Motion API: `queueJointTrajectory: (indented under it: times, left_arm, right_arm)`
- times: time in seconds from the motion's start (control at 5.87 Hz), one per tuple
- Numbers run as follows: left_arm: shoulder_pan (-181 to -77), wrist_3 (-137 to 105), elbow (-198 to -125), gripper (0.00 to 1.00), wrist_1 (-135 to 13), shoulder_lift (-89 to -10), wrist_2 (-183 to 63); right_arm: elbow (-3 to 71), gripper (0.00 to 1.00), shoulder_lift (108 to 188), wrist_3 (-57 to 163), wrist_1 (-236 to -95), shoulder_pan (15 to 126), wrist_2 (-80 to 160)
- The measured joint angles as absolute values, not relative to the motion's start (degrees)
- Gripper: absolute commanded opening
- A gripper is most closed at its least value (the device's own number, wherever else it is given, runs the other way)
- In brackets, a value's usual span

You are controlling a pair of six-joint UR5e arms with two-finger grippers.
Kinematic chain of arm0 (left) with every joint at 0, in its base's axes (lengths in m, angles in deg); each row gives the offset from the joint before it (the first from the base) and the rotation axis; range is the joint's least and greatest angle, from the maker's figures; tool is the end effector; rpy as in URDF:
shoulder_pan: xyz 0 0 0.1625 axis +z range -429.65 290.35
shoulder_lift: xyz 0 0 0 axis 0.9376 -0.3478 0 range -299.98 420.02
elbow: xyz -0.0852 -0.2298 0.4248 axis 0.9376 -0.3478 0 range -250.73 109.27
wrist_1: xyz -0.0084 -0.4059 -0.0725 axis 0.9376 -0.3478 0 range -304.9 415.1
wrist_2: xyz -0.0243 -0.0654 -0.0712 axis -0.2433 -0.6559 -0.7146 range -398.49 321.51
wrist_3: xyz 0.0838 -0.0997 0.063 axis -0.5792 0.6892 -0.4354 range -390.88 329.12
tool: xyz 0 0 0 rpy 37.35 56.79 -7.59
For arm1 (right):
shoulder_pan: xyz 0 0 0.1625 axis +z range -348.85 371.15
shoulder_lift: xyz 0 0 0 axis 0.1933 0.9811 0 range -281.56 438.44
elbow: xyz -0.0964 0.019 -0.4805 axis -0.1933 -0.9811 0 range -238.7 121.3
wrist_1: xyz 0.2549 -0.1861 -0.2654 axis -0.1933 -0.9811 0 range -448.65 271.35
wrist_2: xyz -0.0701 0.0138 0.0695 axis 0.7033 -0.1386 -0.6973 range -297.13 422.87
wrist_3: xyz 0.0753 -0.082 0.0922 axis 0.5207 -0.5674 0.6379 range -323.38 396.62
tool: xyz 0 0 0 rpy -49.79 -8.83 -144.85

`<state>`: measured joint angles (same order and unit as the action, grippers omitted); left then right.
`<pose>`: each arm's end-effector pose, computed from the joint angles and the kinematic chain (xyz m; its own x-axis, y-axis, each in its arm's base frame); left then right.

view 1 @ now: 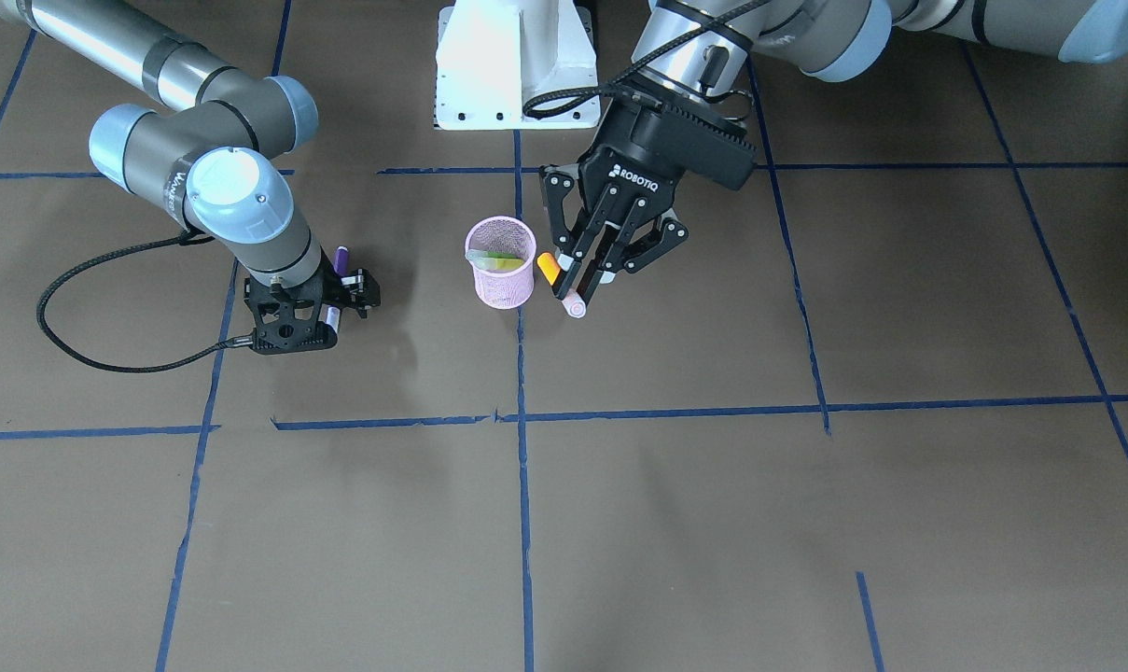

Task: Collect pens into pen holder
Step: 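Carry the orange highlighter over the cup while the right gripper grasps the purple marker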

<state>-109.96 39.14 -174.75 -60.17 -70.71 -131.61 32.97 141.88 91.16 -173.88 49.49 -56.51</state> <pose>0.4562 -0.5515 0.1423 0.3310 0.1666 -0.9288 0.5236 0.7864 0.3277 -0.5223 -0.4927 0.4679 0.7278 -0.0688 0.6823 0.1119 0.9935 -0.0192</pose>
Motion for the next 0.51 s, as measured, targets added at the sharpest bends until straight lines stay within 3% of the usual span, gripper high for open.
queueJointTrajectory:
  times: [0.51]
  left_arm:
    - [-96.7, 39.9, -178.6, 0.00, -66.0, -65.0, -111.0]
  right_arm:
    - [32.8, 1.00, 141.5, 92.7, -173.1, 49.3, -57.0]
